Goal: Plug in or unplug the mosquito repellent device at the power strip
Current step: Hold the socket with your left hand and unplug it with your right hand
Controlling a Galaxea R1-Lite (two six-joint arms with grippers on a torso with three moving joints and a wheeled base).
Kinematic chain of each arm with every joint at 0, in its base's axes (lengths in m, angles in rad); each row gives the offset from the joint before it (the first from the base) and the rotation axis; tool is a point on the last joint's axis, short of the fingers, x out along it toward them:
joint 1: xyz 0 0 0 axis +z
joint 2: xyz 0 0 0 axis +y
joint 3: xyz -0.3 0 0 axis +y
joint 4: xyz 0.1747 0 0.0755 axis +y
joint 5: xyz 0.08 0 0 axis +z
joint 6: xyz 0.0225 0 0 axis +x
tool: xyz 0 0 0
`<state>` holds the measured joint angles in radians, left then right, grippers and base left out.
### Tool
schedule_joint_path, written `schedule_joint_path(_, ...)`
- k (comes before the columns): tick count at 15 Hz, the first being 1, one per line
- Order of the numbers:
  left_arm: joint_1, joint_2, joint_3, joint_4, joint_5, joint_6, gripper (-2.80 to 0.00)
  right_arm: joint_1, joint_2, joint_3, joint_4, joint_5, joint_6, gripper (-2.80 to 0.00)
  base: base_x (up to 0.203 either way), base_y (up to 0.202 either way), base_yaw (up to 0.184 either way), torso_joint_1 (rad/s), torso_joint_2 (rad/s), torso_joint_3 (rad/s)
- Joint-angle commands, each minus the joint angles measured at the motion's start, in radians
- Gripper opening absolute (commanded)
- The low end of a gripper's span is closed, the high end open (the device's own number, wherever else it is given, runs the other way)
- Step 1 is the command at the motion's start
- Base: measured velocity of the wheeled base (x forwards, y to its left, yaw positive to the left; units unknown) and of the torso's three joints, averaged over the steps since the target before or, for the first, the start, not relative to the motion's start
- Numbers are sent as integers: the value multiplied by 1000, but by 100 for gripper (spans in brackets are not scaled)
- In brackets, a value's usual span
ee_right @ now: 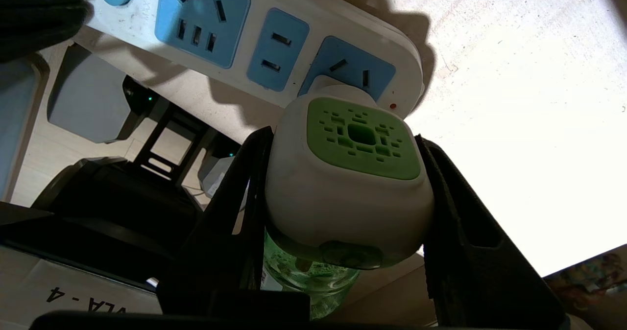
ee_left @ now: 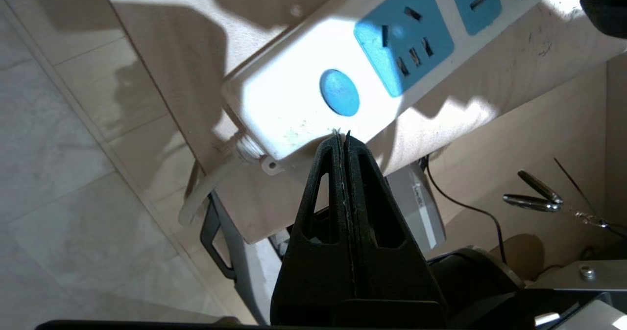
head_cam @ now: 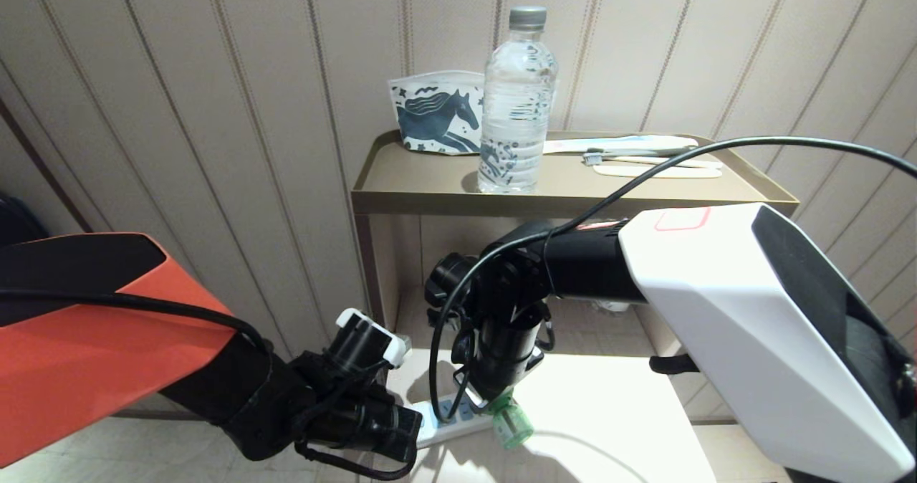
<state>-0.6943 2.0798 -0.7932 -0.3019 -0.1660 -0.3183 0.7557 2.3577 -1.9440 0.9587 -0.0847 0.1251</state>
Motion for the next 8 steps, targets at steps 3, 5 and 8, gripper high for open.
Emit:
schedule_joint_path(3, -16, 19, 0, -3, 17, -2, -280, 1, -1, -1, 5, 0, 1, -280, 0, 0, 0, 0, 0, 0)
schedule_joint_path(5, -22, 17, 2, -3, 20, -2, -280, 1, 2, 0, 5, 0, 1, -280, 0, 0, 0, 0, 0, 0)
schedule_joint_path(8, -33, 8, 1, -5, 49, -5, -280, 1, 2, 0, 6, 0, 1, -280, 0, 0, 0, 0, 0, 0)
